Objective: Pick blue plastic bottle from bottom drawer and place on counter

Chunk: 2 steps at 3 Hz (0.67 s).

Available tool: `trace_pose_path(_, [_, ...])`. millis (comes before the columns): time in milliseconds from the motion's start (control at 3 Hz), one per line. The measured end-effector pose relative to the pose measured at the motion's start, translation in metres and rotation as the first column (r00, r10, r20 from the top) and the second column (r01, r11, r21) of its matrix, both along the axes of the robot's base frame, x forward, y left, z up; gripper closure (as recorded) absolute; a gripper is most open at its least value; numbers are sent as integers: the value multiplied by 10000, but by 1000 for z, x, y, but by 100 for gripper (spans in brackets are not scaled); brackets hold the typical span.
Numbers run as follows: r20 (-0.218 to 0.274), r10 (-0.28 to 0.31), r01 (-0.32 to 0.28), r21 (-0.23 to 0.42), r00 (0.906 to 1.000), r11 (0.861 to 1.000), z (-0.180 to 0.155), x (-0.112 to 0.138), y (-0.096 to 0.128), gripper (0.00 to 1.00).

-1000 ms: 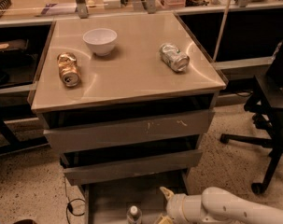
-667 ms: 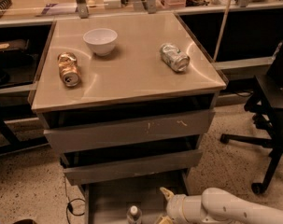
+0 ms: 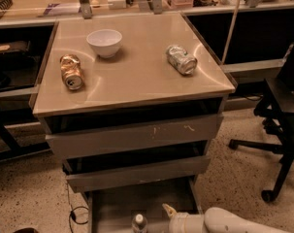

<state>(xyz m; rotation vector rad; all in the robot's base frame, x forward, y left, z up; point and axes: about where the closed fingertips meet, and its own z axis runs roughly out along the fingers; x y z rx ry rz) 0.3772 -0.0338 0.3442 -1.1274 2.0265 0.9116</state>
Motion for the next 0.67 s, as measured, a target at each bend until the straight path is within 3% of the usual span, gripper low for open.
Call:
trace_pose_path(333, [243, -207, 198, 336, 9995, 9992, -32, 13, 19, 0])
trace_pose_path(667, [198, -210, 203, 376, 9996, 9991, -33, 11, 20, 0])
